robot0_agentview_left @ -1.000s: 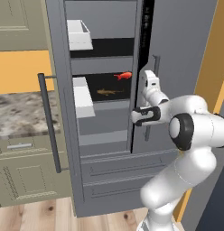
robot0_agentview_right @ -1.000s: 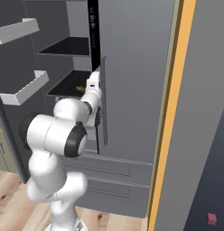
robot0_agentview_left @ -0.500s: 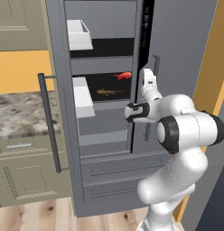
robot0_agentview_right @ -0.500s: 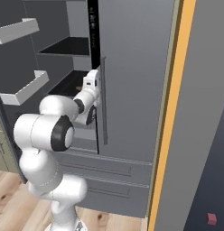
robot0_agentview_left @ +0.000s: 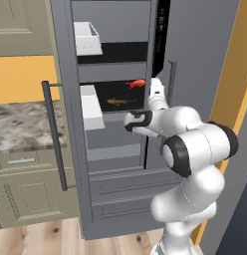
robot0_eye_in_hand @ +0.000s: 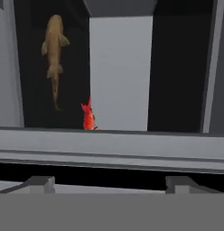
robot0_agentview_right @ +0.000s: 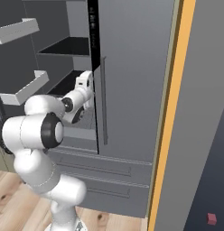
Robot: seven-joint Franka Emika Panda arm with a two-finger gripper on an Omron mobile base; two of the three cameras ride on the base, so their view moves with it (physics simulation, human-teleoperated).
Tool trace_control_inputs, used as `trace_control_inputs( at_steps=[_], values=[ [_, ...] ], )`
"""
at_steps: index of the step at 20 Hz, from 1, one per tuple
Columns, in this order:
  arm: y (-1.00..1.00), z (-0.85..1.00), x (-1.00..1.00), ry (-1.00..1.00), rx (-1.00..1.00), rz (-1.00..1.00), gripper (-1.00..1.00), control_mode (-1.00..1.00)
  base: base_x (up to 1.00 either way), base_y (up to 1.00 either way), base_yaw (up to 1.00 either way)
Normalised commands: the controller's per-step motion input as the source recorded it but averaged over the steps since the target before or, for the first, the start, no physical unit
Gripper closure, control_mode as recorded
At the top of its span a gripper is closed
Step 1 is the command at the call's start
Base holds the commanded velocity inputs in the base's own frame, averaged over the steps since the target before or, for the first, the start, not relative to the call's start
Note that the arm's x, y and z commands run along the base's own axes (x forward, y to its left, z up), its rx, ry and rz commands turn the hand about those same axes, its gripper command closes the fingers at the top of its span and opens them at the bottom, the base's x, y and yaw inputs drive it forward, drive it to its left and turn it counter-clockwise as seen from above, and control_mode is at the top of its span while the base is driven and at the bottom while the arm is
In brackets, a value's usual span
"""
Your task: Place the fish on the counter behind the older fish on the same shelf of the fridge to maintain FIFO order. Close the fridge door when finished.
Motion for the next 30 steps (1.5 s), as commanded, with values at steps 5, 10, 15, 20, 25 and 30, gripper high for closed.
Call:
trace_control_inputs(
  at_steps=[5, 10, 15, 20, 25, 30],
  values=[
    [0.25, 0.3, -0.78, 0.01, 0.0, 0.0, -1.0, -1.0, 0.0, 0.0, 0.0],
    [-0.22, 0.58, -0.95, 0.0, 0.0, 0.0, -1.0, -1.0, 0.0, 0.0, 0.0],
    [-0.41, 0.67, -0.92, 0.0, -0.02, 0.0, -1.0, -1.0, 0.0, 0.0, 0.0],
    [-0.07, 0.49, -0.88, 0.04, -0.11, 0.0, -1.0, -1.0, 0.0, 0.0, 0.0],
    [0.33, 0.19, -1.0, 0.03, -0.15, 0.0, -1.0, -1.0, 0.0, 0.0, 0.0],
    [0.67, -0.04, -0.98, 0.05, -0.18, 0.0, -1.0, -1.0, 0.0, 0.0, 0.0]
  ],
)
